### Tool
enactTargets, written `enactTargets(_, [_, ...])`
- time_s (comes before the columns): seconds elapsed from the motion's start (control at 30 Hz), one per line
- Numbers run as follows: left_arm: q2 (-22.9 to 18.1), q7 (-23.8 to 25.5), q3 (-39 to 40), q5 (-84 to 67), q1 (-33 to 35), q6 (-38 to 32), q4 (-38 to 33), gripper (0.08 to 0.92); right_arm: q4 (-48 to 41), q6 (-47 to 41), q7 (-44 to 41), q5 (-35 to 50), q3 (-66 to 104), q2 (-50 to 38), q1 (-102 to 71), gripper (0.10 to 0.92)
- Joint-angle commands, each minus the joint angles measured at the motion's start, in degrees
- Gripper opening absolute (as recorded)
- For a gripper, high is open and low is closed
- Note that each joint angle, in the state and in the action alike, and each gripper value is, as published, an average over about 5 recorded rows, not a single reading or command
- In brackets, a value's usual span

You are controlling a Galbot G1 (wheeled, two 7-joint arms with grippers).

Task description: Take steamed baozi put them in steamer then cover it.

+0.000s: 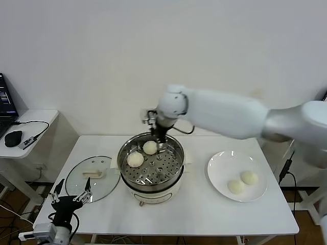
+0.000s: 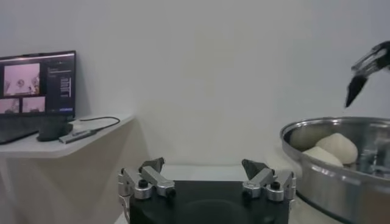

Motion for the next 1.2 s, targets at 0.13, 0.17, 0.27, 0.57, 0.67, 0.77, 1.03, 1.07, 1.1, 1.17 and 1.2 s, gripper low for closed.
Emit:
enactTargets(0.13, [0.35, 0.03, 0.05, 0.07, 0.28, 0.29, -0.73, 0.823, 12.21, 9.48, -6.47, -13.11, 2.19, -27.18, -3.26, 0.823])
enactTargets(0.17, [0.45, 0.04, 0.01, 0.08, 0.40, 0.27, -0.63, 0.823, 12.36, 9.90, -6.57, -14.18, 3.51, -28.84, -5.09, 0.823])
enactTargets(0.27, [0.71, 0.06, -0.09, 0.13, 0.77, 0.19, -0.16, 0.823, 12.50, 11.10, -6.93, -17.70, 7.58, -32.70, -11.07, 0.823])
enactTargets(0.57, [0.66, 0.15, 0.05, 0.68, 1.42, -0.01, 0.94, 0.823, 9.91, 13.74, -6.42, -27.27, 19.30, -36.55, -29.42, 0.823])
enactTargets(0.67, [0.67, 0.14, -0.04, 0.82, 1.78, -0.10, 1.34, 0.823, 8.74, 13.87, -5.97, -29.24, 23.80, -36.42, -36.75, 0.823])
enactTargets(0.77, [0.71, 0.14, -0.10, 0.97, 2.11, -0.15, 1.56, 0.823, 7.16, 13.87, -5.43, -30.69, 27.03, -35.59, -41.40, 0.823])
enactTargets(1.03, [0.40, 0.10, -0.15, 1.45, 2.50, -0.14, 1.88, 0.823, 2.56, 13.68, -4.54, -32.92, 31.20, -32.32, -46.31, 0.823])
enactTargets(1.07, [0.35, 0.10, -0.18, 1.48, 2.54, -0.15, 1.97, 0.823, 1.87, 13.76, -4.41, -33.13, 31.32, -31.88, -46.49, 0.823])
enactTargets(1.1, [0.30, 0.10, -0.21, 1.49, 2.57, -0.15, 2.05, 0.823, 1.15, 13.82, -4.24, -33.33, 31.45, -31.35, -46.66, 0.823])
enactTargets(1.17, [0.21, 0.12, -0.26, 1.51, 2.63, -0.18, 2.22, 0.823, -0.19, 13.91, -3.94, -33.60, 31.73, -30.19, -46.95, 0.823])
enactTargets(1.2, [0.18, 0.12, -0.28, 1.53, 2.65, -0.19, 2.29, 0.823, -0.78, 13.89, -3.80, -33.63, 31.92, -29.58, -47.11, 0.823])
